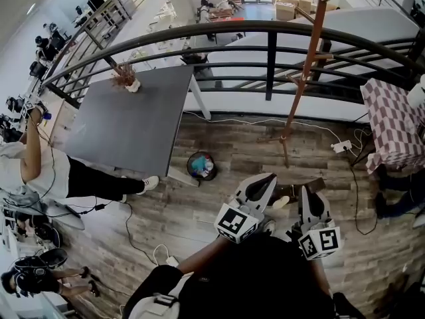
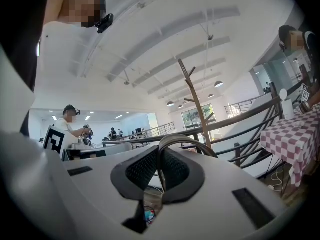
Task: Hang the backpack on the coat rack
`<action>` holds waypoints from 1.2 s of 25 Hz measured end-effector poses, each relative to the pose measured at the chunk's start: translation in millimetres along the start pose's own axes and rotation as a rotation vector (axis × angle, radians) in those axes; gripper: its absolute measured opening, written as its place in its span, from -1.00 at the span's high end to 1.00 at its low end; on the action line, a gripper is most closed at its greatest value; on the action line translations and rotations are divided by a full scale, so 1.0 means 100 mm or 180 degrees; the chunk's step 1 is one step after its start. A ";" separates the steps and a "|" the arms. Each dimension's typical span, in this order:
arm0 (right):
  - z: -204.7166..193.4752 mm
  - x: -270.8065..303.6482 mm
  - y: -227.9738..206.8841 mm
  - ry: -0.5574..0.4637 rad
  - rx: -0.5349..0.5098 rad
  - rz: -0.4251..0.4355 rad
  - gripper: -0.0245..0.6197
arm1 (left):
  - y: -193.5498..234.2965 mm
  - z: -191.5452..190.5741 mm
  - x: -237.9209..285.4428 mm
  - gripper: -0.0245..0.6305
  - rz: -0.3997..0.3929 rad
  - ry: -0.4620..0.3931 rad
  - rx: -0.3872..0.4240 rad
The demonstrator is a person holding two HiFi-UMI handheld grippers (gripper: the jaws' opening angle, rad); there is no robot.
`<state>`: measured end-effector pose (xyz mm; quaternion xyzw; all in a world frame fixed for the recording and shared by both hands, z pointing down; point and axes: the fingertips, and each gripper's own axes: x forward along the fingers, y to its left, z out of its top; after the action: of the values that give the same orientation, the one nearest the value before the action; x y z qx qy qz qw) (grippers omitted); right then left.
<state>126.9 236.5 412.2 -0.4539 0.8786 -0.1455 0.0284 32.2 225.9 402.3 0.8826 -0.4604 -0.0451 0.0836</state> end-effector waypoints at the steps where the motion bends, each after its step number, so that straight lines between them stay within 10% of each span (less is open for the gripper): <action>1: 0.01 0.00 -0.02 -0.0001 0.0004 0.0018 0.84 | -0.01 -0.01 0.01 0.90 0.0019 0.0004 -0.0001; 30: -0.03 -0.03 -0.27 0.0101 0.0075 0.0133 0.84 | -0.14 -0.07 0.21 0.90 0.0163 0.0077 -0.0018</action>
<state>149.5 224.7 422.0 -0.4328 0.8865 -0.1624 0.0228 56.8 217.3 406.7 0.8708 -0.4817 -0.0337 0.0927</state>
